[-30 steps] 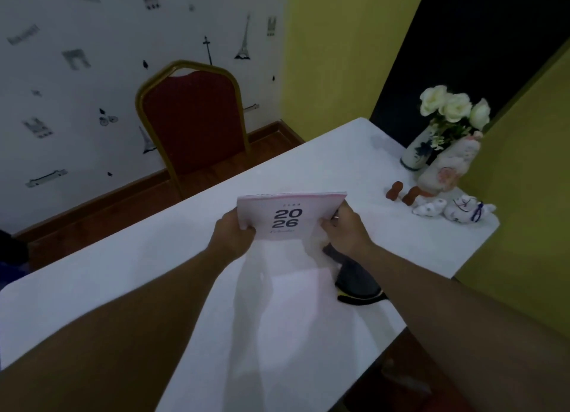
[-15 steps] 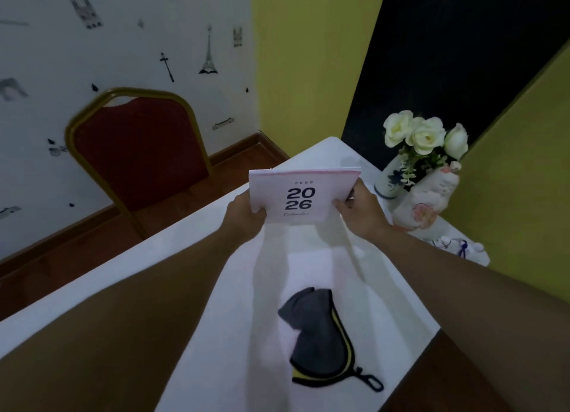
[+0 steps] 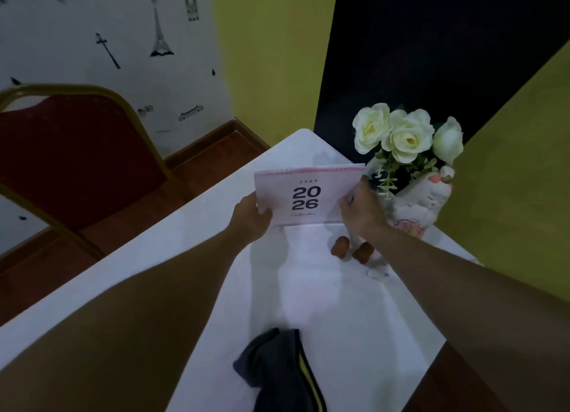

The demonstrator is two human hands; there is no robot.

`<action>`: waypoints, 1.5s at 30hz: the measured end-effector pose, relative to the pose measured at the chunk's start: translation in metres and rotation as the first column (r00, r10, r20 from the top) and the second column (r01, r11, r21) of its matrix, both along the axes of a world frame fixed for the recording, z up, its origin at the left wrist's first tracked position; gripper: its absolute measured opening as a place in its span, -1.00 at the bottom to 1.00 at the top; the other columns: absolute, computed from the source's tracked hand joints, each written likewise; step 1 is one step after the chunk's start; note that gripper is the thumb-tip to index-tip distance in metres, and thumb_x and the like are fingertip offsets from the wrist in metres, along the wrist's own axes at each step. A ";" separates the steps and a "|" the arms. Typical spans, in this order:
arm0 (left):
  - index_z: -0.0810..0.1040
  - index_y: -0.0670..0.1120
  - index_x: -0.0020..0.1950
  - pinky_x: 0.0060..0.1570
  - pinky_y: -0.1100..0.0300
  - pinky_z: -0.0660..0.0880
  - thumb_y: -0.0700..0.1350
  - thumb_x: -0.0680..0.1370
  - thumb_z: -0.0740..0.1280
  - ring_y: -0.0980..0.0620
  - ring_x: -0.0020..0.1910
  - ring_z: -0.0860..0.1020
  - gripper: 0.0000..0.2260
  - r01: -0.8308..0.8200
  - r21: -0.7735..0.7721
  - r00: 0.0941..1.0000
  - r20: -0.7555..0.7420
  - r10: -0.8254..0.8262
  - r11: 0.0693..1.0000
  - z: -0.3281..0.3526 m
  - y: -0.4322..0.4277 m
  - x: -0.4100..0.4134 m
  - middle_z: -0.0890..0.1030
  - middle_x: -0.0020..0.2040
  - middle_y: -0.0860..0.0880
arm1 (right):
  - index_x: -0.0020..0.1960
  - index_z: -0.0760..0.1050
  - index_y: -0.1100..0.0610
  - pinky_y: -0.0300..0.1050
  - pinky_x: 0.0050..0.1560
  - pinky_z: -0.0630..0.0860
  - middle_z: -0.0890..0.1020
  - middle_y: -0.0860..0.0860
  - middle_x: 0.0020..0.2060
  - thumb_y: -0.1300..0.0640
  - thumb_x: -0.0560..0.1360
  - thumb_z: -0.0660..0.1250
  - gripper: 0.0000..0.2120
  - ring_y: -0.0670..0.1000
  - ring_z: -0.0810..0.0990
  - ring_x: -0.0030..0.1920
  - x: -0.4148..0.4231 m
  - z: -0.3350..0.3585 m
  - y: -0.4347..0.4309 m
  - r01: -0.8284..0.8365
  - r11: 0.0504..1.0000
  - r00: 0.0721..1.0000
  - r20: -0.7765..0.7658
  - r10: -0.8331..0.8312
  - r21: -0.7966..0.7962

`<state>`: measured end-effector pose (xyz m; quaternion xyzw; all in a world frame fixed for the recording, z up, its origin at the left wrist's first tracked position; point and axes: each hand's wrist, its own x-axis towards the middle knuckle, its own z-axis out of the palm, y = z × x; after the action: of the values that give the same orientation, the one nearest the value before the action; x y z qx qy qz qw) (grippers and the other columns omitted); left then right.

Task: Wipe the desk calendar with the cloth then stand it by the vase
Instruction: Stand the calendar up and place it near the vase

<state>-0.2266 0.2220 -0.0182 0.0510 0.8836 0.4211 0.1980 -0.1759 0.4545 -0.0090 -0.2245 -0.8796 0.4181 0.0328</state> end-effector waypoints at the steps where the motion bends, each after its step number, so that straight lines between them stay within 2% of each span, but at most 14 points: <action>1: 0.48 -0.04 0.38 0.17 -0.13 0.57 -0.14 0.63 0.30 -0.11 0.11 0.60 -0.69 0.000 -0.001 1.000 0.010 0.000 1.000 -0.004 0.005 -0.002 0.62 0.17 0.00 | 0.34 0.23 0.21 -0.02 0.16 0.47 0.55 0.14 0.14 0.33 0.56 0.22 -0.62 0.15 0.53 0.19 -0.001 -0.002 0.002 0.006 1.000 1.000 0.010 -0.006 -0.005; 4: 0.47 -0.06 0.39 0.19 -0.13 0.56 -0.17 0.63 0.29 -0.07 0.09 0.57 -0.68 -0.016 -0.001 1.000 0.008 0.016 1.000 -0.012 0.015 -0.006 0.62 0.21 -0.03 | 0.41 0.16 0.24 0.08 0.27 0.45 0.52 0.22 0.22 0.31 0.59 0.18 -0.58 0.22 0.51 0.25 -0.006 -0.007 0.007 0.010 1.000 0.999 0.039 -0.011 0.027; 7: 0.46 -0.04 0.41 0.24 -0.15 0.53 -0.18 0.62 0.29 -0.11 0.14 0.57 -0.66 -0.028 0.016 0.998 0.050 0.027 0.999 -0.016 0.018 -0.007 0.62 0.23 -0.03 | 0.42 0.13 0.29 0.02 0.23 0.42 0.49 0.27 0.26 0.31 0.58 0.17 -0.56 0.26 0.49 0.27 -0.011 -0.012 0.010 0.035 0.999 0.996 0.081 -0.036 0.021; 11: 0.44 -0.03 0.44 0.32 -0.23 0.50 -0.20 0.62 0.25 -0.19 0.25 0.55 -0.63 -0.008 0.009 0.988 0.155 0.006 1.000 -0.021 0.019 -0.008 0.60 0.30 -0.08 | 0.42 0.15 0.27 -0.11 0.15 0.35 0.49 0.23 0.28 0.33 0.54 0.17 -0.53 0.21 0.47 0.28 -0.012 -0.019 0.010 0.083 0.993 0.984 0.162 -0.068 -0.089; 15: 0.45 -0.02 0.41 0.31 -0.18 0.50 -0.17 0.63 0.24 -0.16 0.21 0.55 -0.66 0.031 -0.025 0.984 0.179 -0.026 0.999 -0.023 0.019 -0.012 0.60 0.27 -0.08 | 0.42 0.16 0.27 -0.09 0.20 0.38 0.49 0.21 0.29 0.28 0.57 0.16 -0.56 0.14 0.47 0.25 -0.010 -0.025 0.011 0.071 0.988 0.974 0.222 -0.039 -0.138; 17: 0.45 -0.03 0.40 0.29 -0.15 0.50 -0.17 0.63 0.23 -0.15 0.19 0.55 -0.67 0.059 -0.047 0.982 0.181 -0.049 0.997 -0.025 0.020 -0.010 0.60 0.26 -0.08 | 0.37 0.20 0.29 -0.04 0.26 0.41 0.50 0.23 0.28 0.28 0.59 0.13 -0.63 0.18 0.48 0.28 -0.009 -0.026 0.013 0.054 0.990 0.972 0.234 -0.023 -0.127; 20: 0.44 -0.06 0.44 0.30 -0.15 0.50 -0.19 0.63 0.21 -0.21 0.26 0.54 -0.63 0.057 -0.060 0.982 0.183 -0.045 0.997 -0.027 0.021 -0.004 0.58 0.31 -0.12 | 0.31 0.24 0.31 -0.08 0.21 0.42 0.52 0.26 0.24 0.28 0.60 0.12 -0.71 0.20 0.50 0.26 -0.008 -0.025 0.013 0.042 0.995 0.970 0.243 -0.017 -0.096; 24: 0.38 -0.07 0.49 0.35 -0.16 0.46 -0.17 0.65 0.21 -0.22 0.32 0.51 -0.62 0.048 -0.062 0.983 0.179 -0.036 0.997 -0.026 0.023 -0.003 0.55 0.36 -0.12 | 0.33 0.21 0.32 -0.02 0.27 0.41 0.49 0.29 0.28 0.27 0.62 0.12 -0.70 0.22 0.47 0.29 -0.007 -0.023 0.012 0.022 0.998 0.963 0.269 -0.005 -0.060; 27: 0.35 -0.08 0.50 0.37 -0.18 0.45 -0.15 0.67 0.21 -0.21 0.33 0.50 -0.62 0.051 -0.049 0.983 0.180 -0.041 0.998 -0.026 0.022 -0.003 0.54 0.36 -0.13 | 0.30 0.24 0.31 -0.08 0.20 0.37 0.49 0.29 0.27 0.25 0.63 0.12 -0.73 0.22 0.47 0.29 -0.007 -0.022 0.012 0.013 0.999 0.957 0.289 0.000 -0.043; 32: 0.35 -0.03 0.47 0.30 -0.20 0.52 -0.17 0.64 0.26 -0.19 0.29 0.53 -0.61 0.061 0.006 0.982 0.180 -0.061 0.998 -0.020 0.021 -0.003 0.56 0.29 -0.10 | 0.34 0.23 0.32 -0.01 0.25 0.44 0.52 0.28 0.27 0.21 0.63 0.15 -0.67 0.23 0.50 0.27 -0.005 -0.016 0.009 0.009 0.999 0.952 0.307 0.001 -0.032; 36: 0.16 -0.10 0.55 0.13 -0.09 0.58 -0.02 0.66 0.27 -0.23 0.31 0.54 -0.49 0.026 -0.093 0.983 0.182 -0.009 0.995 -0.011 0.016 -0.002 0.50 0.40 -0.13 | 0.37 0.25 0.32 0.00 0.29 0.42 0.52 0.25 0.30 0.14 0.61 0.22 -0.59 0.23 0.49 0.29 0.000 -0.005 0.007 0.015 0.999 0.948 0.317 -0.005 -0.029; 41: -0.09 -0.14 0.64 0.26 -0.17 0.50 0.08 0.66 0.25 -0.27 0.42 0.46 -0.28 0.125 -0.279 0.977 0.202 -0.069 0.952 0.010 0.006 0.008 0.38 0.53 -0.16 | 0.45 0.24 0.27 -0.03 0.27 0.41 0.51 0.19 0.34 0.00 0.62 0.22 -0.48 0.21 0.48 0.32 0.015 0.018 0.000 0.031 1.000 0.945 0.326 -0.030 0.000; 45: 0.03 -0.13 0.64 0.38 -0.23 0.43 0.10 0.65 0.27 -0.26 0.49 0.38 -0.31 0.234 -0.349 0.971 0.131 -0.200 0.907 0.038 -0.008 0.021 0.33 0.56 -0.17 | 0.47 0.23 0.22 0.02 0.31 0.43 0.49 0.17 0.33 -0.03 0.60 0.23 -0.46 0.21 0.48 0.32 0.037 0.048 -0.015 0.010 0.998 0.964 0.264 -0.025 0.057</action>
<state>-0.2054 0.2135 0.0197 0.0919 0.9248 0.2283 0.2902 -0.1394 0.4399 0.0394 -0.2851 -0.8852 0.3598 -0.0751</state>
